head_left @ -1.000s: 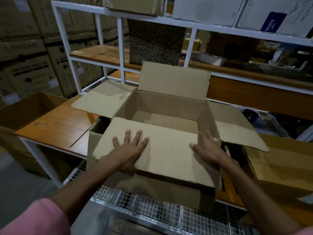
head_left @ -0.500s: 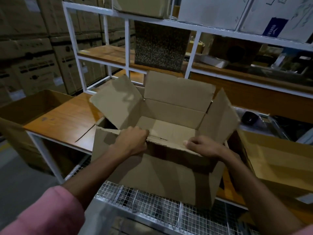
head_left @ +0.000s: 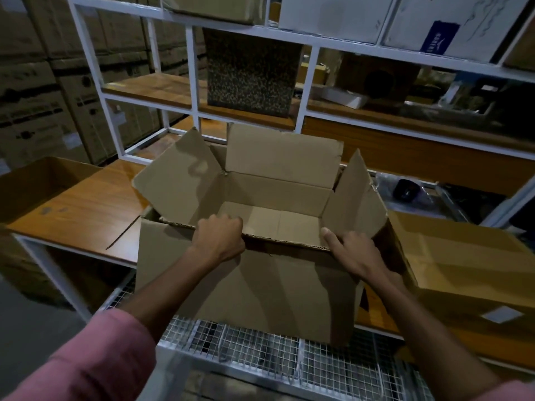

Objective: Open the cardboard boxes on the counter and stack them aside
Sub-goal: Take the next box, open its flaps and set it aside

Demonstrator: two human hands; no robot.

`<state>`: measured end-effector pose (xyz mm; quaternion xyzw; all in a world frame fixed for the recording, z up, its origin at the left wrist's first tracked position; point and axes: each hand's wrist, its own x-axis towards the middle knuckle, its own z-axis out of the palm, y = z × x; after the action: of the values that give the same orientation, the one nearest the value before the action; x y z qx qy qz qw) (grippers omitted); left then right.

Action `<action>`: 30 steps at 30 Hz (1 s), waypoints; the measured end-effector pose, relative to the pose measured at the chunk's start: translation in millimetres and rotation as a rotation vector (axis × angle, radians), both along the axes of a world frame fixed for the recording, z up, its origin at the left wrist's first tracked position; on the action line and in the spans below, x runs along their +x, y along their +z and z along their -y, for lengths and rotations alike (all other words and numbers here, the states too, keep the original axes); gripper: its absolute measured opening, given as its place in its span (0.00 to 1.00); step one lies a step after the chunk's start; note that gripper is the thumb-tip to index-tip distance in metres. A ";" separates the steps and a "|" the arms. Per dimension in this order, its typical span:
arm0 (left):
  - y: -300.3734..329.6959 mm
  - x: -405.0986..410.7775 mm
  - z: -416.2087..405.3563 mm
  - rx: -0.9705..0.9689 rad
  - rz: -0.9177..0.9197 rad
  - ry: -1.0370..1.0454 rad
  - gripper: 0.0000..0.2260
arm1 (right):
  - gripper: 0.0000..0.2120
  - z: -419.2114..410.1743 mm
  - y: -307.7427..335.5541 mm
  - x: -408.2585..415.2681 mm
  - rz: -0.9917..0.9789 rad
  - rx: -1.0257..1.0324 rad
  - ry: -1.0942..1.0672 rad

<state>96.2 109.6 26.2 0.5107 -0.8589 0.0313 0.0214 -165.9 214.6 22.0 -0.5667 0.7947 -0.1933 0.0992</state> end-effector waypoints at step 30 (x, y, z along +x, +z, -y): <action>21.3 -168.5 -68.5 -0.057 -0.522 -0.572 0.28 | 0.17 -58.0 33.6 -71.9 -0.044 -0.437 -0.059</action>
<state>-72.3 178.1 47.5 0.2407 -0.9311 -0.0829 0.2614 -237.8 272.7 55.6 -0.5553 0.7521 -0.3516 -0.0490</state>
